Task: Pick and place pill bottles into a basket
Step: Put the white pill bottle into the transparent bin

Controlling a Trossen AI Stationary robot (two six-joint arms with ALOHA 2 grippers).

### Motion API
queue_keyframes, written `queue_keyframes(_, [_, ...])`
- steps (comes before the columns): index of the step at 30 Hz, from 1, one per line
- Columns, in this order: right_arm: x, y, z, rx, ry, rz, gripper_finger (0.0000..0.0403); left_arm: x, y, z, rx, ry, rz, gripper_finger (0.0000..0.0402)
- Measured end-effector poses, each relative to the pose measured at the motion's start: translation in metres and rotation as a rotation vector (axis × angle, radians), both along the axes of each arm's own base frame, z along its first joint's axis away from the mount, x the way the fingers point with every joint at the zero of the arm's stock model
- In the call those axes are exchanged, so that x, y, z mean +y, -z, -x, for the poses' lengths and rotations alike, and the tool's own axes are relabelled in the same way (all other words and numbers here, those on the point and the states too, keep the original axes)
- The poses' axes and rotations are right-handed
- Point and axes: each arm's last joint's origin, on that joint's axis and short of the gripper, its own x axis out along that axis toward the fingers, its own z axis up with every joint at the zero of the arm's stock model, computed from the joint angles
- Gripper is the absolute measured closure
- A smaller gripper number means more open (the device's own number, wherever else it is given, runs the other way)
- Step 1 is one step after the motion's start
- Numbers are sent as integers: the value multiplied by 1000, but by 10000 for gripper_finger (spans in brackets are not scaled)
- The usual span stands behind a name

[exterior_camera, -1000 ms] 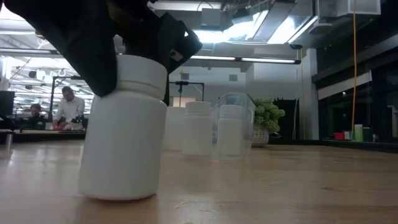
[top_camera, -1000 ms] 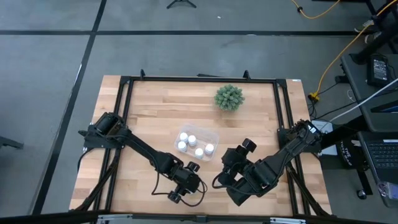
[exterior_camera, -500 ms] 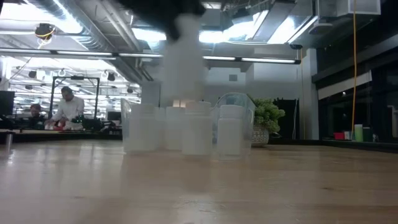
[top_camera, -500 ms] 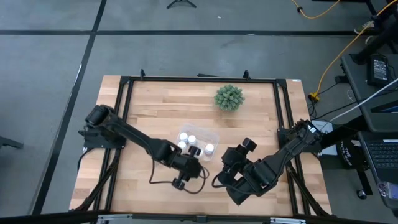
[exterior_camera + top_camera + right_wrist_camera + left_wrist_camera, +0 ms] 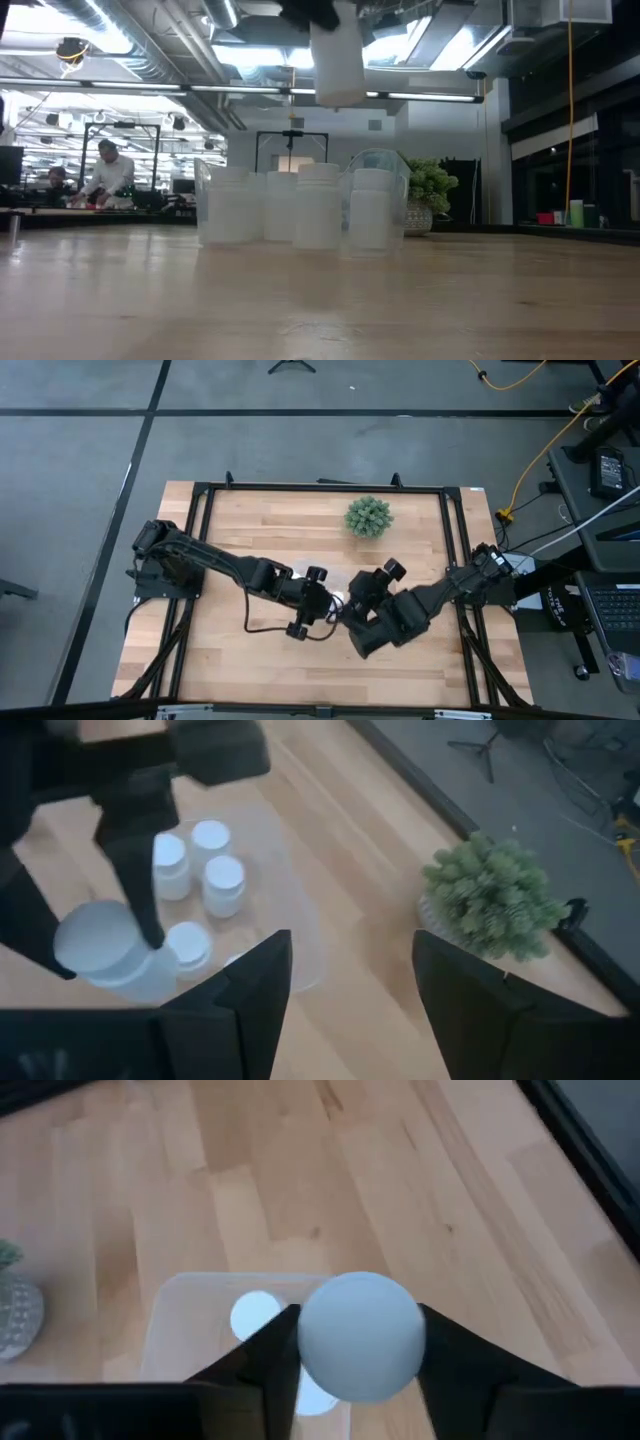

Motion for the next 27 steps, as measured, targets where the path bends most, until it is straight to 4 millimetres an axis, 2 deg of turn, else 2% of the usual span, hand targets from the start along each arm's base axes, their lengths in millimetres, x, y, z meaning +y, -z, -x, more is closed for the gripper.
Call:
queue_keyframes(11, [-67, -36, 3, 12, 55, 39, 192, 49, 4, -9, 18, 59, -103, 247])
queue_keyframes(20, [-121, -53, 7, 60, 120, 76, 192, 97, 17, -12, 37, 90, -135, 247])
queue_keyframes(27, [-148, -65, 17, 86, 145, 97, 192, 112, 15, -16, -10, 70, -101, 247])
